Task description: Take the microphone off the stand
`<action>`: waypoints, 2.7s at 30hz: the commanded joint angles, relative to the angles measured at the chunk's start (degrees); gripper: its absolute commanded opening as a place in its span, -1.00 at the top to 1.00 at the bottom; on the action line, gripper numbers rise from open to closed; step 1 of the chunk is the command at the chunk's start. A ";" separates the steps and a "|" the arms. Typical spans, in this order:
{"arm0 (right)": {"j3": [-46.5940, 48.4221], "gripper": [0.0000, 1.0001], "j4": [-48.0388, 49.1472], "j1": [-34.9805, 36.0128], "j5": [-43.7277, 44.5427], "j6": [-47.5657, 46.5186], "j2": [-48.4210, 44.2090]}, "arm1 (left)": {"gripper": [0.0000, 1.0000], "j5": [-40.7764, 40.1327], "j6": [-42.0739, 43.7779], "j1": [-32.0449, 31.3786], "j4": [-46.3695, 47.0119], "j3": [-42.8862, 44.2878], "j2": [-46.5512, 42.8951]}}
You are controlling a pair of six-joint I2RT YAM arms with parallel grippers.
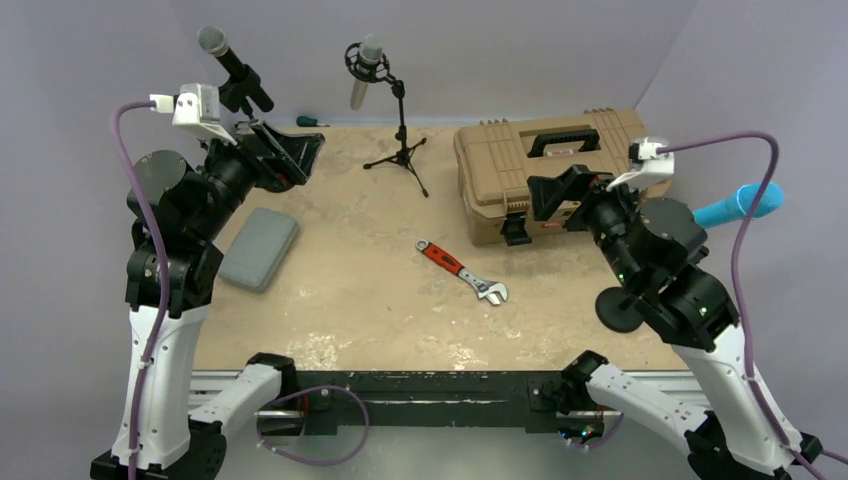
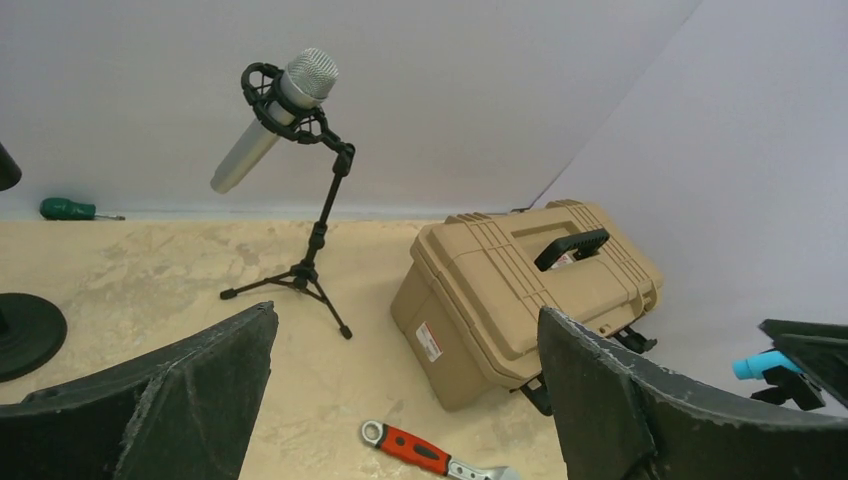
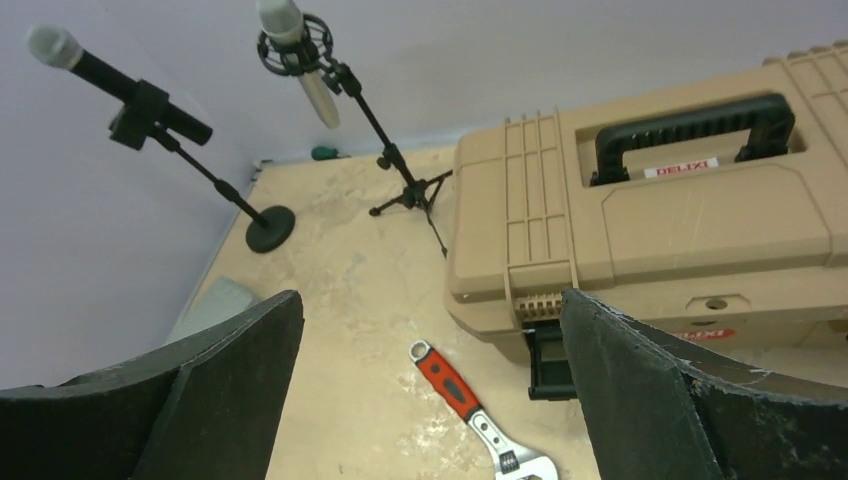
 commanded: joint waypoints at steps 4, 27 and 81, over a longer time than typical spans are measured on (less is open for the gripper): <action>-4.27 -0.98 2.17 0.38 -3.49 3.37 0.57 | -0.98 4.20 -1.50 0.32 3.01 0.40 1.47; -11.78 -0.98 6.15 0.38 -12.40 4.81 -0.24 | -0.89 5.35 -1.23 0.31 11.30 8.33 27.67; -14.11 -0.98 2.51 0.41 -11.58 8.15 -0.87 | 0.77 -21.46 47.44 -11.73 29.81 43.67 66.37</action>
